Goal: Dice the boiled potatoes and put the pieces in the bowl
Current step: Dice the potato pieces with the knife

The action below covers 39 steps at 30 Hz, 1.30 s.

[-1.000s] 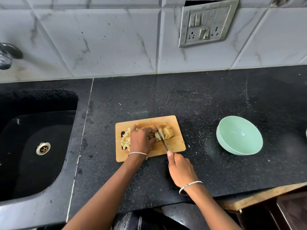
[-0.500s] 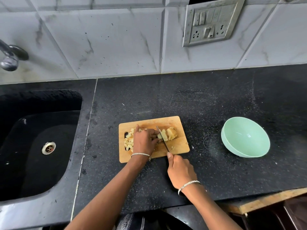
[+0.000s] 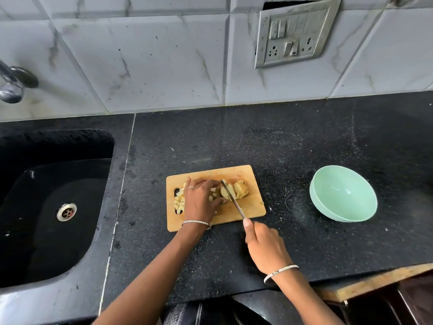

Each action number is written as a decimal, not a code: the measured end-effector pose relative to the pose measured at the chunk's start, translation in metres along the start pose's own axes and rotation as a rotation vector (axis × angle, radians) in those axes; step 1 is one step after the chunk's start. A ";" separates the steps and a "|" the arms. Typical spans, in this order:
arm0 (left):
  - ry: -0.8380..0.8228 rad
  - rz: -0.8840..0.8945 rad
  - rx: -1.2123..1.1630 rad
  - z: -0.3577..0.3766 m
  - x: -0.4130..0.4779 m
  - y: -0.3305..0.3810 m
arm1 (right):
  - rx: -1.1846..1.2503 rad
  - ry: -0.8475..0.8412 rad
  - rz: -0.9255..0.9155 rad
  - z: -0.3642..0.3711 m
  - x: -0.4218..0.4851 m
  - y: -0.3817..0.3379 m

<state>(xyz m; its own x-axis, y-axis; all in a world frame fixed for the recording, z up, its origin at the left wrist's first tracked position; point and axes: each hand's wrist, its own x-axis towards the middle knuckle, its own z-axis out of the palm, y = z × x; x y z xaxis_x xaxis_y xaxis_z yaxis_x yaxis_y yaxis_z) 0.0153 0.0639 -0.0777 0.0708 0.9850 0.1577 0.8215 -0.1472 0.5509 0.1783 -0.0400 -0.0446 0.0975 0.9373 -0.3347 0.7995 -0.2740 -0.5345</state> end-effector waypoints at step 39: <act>0.054 -0.116 0.122 -0.005 0.002 0.008 | -0.044 -0.075 0.082 0.009 -0.012 -0.007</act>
<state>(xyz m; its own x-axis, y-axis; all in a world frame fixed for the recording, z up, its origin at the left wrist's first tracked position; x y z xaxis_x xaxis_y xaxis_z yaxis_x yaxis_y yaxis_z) 0.0191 0.0638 -0.0691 -0.0564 0.9879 0.1444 0.8854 -0.0174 0.4646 0.1666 -0.0515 -0.0441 0.1201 0.8928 -0.4342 0.8160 -0.3379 -0.4690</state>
